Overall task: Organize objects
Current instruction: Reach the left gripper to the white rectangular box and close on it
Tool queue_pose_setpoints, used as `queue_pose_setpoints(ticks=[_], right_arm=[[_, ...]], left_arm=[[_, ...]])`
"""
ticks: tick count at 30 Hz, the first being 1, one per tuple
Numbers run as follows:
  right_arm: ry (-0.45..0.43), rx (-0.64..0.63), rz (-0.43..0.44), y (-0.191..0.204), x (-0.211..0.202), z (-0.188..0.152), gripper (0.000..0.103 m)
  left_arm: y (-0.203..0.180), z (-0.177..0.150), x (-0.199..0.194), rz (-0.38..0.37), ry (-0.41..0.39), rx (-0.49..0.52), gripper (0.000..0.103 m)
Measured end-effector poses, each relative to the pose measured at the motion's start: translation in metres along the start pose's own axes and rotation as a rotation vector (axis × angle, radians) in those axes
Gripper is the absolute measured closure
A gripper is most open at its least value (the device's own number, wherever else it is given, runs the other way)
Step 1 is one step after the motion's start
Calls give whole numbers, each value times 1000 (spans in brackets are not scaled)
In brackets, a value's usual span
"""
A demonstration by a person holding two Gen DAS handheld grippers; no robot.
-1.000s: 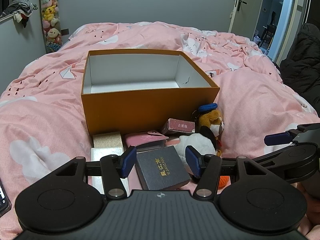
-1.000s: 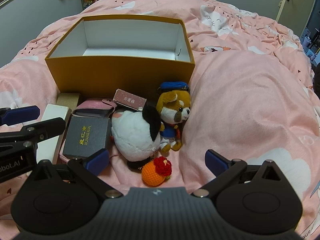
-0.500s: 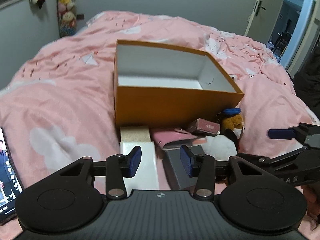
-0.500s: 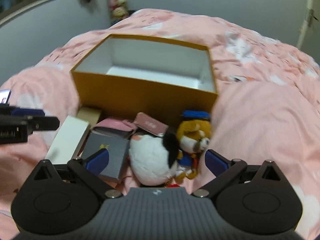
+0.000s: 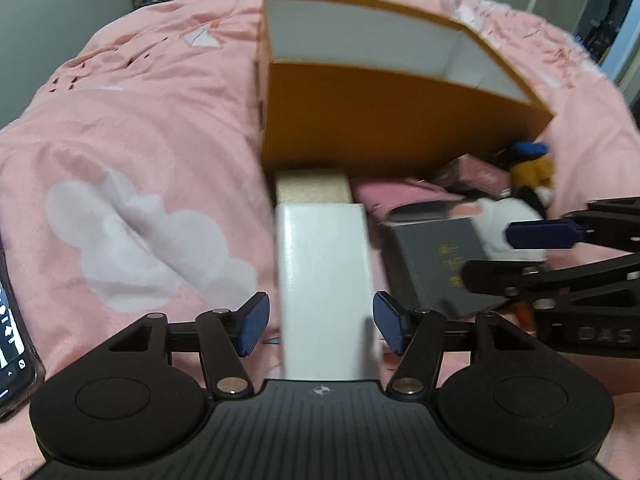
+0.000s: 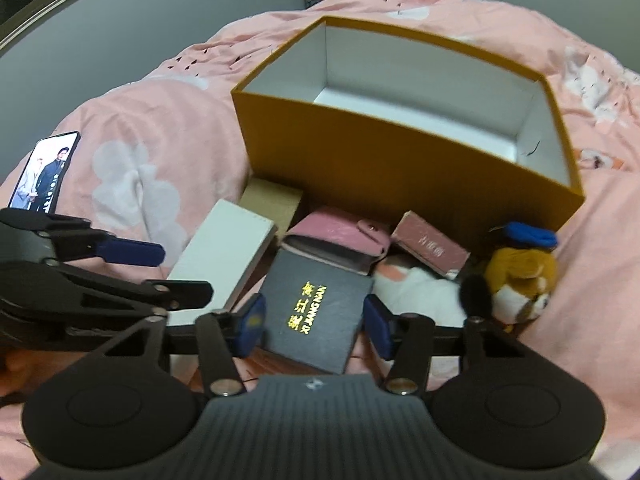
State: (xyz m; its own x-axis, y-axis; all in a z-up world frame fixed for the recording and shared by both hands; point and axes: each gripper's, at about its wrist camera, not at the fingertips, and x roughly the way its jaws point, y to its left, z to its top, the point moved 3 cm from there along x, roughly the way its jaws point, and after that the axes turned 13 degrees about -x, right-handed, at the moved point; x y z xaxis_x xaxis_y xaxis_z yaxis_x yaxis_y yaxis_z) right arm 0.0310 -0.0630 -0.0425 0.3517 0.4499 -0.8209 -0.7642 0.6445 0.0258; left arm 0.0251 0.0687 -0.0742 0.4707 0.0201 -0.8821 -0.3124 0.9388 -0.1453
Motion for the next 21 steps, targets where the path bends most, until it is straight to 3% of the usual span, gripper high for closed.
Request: queue_pose_setpoints(ticks=[7, 13, 15, 17, 19, 21], right_arm=[[-15, 4, 34, 0, 6, 5, 48], [-16, -23, 48, 3, 13, 9, 48], [-16, -33, 54, 4, 14, 12, 48], [-24, -43, 53, 5, 14, 16, 48], [-30, -45, 57, 4, 16, 24, 48], [-39, -39, 71, 3, 18, 33, 48]], left_arm=[[13, 2, 21, -54, 91, -77, 32], [18, 5, 32, -82, 106, -123, 37], [20, 7, 28, -82, 83, -134, 46], [20, 10, 18, -82, 44, -133, 66], [22, 15, 10, -91, 14, -135, 78], [24, 20, 5, -92, -17, -134, 103]])
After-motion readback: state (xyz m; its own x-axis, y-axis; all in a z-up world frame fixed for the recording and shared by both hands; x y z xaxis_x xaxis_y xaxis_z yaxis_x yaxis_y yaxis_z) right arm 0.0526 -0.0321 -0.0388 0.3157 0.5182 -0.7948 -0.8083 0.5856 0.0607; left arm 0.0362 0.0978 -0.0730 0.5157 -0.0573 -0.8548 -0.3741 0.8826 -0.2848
